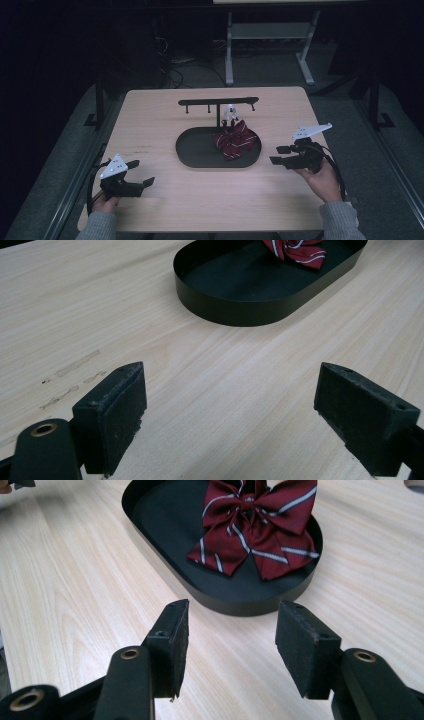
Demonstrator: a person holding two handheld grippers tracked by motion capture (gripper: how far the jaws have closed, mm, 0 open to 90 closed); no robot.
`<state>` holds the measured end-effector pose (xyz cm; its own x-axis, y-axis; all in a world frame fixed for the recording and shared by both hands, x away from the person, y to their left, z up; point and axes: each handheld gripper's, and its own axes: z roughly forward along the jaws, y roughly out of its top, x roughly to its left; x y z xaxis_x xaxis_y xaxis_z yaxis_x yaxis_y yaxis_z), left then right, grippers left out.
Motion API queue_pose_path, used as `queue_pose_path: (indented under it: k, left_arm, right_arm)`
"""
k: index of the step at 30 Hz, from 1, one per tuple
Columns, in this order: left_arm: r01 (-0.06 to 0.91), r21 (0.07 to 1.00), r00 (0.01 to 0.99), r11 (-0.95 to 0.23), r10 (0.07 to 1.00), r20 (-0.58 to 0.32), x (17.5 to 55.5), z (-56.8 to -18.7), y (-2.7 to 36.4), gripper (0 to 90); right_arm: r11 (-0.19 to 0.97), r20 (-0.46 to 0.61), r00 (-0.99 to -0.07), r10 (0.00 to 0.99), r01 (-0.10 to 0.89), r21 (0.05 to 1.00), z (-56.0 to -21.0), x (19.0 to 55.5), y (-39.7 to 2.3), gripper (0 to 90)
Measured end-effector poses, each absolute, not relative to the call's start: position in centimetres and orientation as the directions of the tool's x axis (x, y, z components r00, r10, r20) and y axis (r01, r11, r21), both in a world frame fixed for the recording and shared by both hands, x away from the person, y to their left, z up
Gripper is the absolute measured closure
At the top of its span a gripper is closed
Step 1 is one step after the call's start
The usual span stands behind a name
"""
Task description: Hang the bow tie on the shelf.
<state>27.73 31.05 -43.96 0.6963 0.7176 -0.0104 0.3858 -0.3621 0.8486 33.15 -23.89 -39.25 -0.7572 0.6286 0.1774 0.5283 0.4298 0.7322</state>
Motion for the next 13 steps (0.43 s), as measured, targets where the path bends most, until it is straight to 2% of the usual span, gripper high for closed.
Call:
queue_pose_path:
  k: [5,13]
  left_arm:
    - [0.384,0.846,0.699,-0.371,0.715,-0.004,27.7,-44.0,31.1,13.0]
    - [0.386,0.844,0.699,-0.373,0.716,-0.003,27.8,-43.9,31.2,13.0]
  right_arm:
    - [0.42,0.194,-0.751,0.631,0.541,0.729,-40.2,32.4,-24.3,46.1]
    - [0.41,0.202,-0.752,0.628,0.54,0.735,-41.4,30.9,-24.5,40.5]
